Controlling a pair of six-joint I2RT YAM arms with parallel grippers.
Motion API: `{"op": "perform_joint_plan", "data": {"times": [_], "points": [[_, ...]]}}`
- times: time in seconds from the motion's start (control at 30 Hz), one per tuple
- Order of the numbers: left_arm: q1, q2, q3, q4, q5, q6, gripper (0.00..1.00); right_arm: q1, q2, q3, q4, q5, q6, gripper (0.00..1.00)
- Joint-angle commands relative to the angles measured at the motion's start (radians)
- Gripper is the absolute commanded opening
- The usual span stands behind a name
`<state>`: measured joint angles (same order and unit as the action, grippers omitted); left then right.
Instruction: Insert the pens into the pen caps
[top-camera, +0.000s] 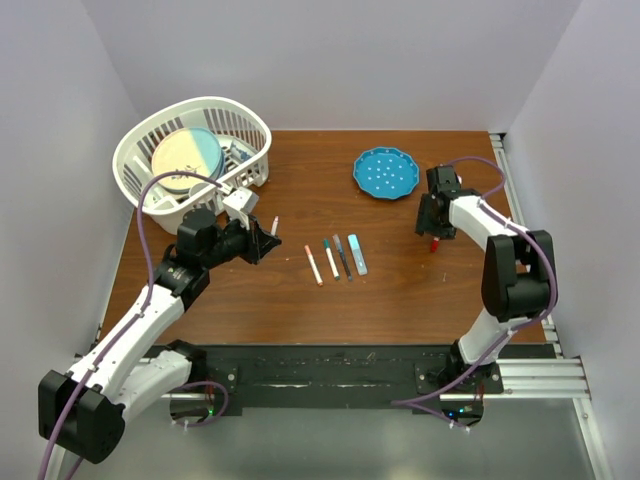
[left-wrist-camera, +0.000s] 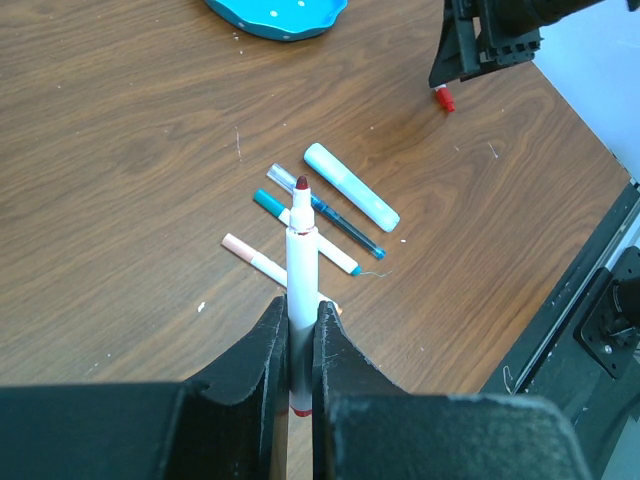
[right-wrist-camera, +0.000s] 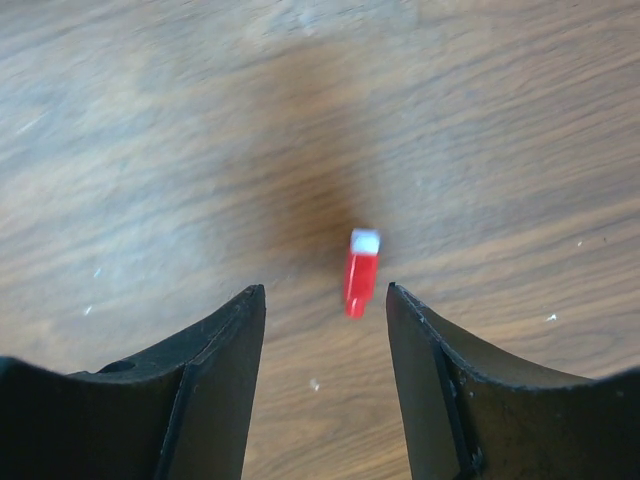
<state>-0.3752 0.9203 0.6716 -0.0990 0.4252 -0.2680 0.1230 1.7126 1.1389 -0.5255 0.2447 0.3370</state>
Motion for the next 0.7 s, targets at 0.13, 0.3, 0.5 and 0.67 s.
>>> {"op": "perform_joint_plan", "data": {"times": [0.13,0.3,0.5,0.67], "points": [[0.004,-0.017,0.023,0.01,-0.003,0.019,0.0,-0.013,0.09,0.068,-0.054,0.042,0.039,0.53],[0.004,-0.011,0.025,0.01,-0.002,0.021,0.0,-0.017,0.108,0.058,-0.044,0.056,0.048,0.48],[0.004,-0.009,0.026,0.01,-0.005,0.023,0.0,-0.032,0.128,0.03,-0.008,0.018,0.05,0.37],[0.004,-0.008,0.026,0.01,-0.006,0.023,0.0,-0.039,0.137,0.027,0.005,0.013,0.037,0.33]]}}
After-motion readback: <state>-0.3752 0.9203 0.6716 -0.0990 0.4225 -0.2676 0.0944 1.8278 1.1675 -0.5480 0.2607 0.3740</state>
